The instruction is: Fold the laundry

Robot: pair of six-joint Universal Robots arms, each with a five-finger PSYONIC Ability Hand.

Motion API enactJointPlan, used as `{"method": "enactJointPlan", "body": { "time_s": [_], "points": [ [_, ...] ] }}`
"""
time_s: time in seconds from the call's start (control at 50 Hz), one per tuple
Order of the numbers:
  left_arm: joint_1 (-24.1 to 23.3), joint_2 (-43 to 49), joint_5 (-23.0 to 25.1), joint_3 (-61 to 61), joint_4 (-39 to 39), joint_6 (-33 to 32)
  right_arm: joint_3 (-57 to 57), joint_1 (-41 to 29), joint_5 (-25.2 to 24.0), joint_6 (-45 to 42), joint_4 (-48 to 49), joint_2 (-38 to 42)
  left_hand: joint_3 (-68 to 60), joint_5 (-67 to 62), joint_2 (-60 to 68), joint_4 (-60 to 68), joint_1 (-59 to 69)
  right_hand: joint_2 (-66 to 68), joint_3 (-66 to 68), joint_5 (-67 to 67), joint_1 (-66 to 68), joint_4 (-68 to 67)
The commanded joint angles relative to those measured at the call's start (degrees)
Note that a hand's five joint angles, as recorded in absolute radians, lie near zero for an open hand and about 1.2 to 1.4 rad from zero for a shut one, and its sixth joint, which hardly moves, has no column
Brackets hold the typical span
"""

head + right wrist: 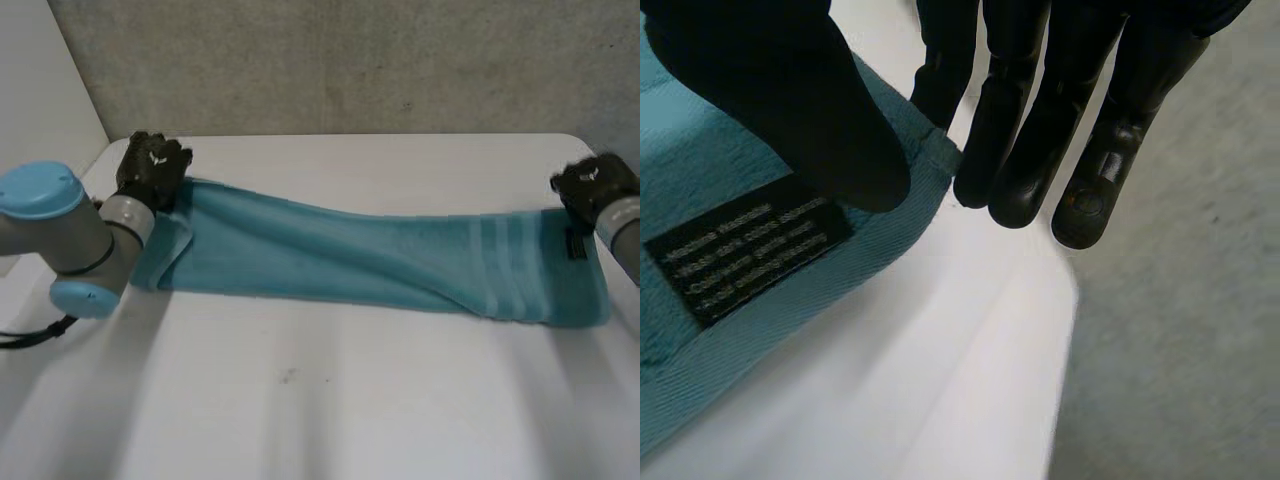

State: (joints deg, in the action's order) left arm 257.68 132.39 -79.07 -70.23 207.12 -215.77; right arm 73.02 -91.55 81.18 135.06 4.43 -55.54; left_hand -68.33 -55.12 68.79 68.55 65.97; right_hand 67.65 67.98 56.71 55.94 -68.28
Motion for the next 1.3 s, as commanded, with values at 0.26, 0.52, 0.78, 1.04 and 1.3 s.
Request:
{"method": "enactJointPlan", "body": {
  "time_s": [0.26, 0.52, 0.78, 1.04, 1.3],
  "points": [
    [-0.8, -20.7, -2.1, 8.8, 22.4, 20.8, -9.7, -5.3, 6.6, 16.1, 24.4, -19.3, -11.7, -14.9, 11.2, 11.5, 14.0, 12.3, 12.0, 13.3, 24.1, -11.7],
    [2.7, -20.7, 2.0, -13.6, 6.5, 22.0, 17.6, -4.9, -1.0, 15.6, 14.4, -21.8, -11.7, -14.9, 11.2, 11.5, 14.0, 12.3, 12.0, 13.3, 24.1, -11.7],
    [3.4, -14.2, 3.0, -30.5, 6.5, 19.0, 29.8, -0.1, -4.9, 13.8, 13.8, -19.9, -11.7, -14.9, 11.2, 11.5, 14.0, 12.3, 12.0, 13.3, 24.1, -11.7],
    [6.7, -15.8, 2.5, -35.9, 6.0, 8.8, 31.5, 8.4, -6.6, 12.7, 12.4, -23.8, 20.7, 17.5, -21.1, -20.9, -18.3, 12.3, 12.0, 13.3, 24.1, -11.7],
    [7.8, -15.1, 2.0, -35.6, 6.5, 8.9, 30.4, 13.2, -7.2, 12.7, 12.8, -23.4, 23.5, 20.3, -23.9, -23.7, -21.1, 12.3, 12.0, 13.3, 24.1, -11.7]
  ]
}}
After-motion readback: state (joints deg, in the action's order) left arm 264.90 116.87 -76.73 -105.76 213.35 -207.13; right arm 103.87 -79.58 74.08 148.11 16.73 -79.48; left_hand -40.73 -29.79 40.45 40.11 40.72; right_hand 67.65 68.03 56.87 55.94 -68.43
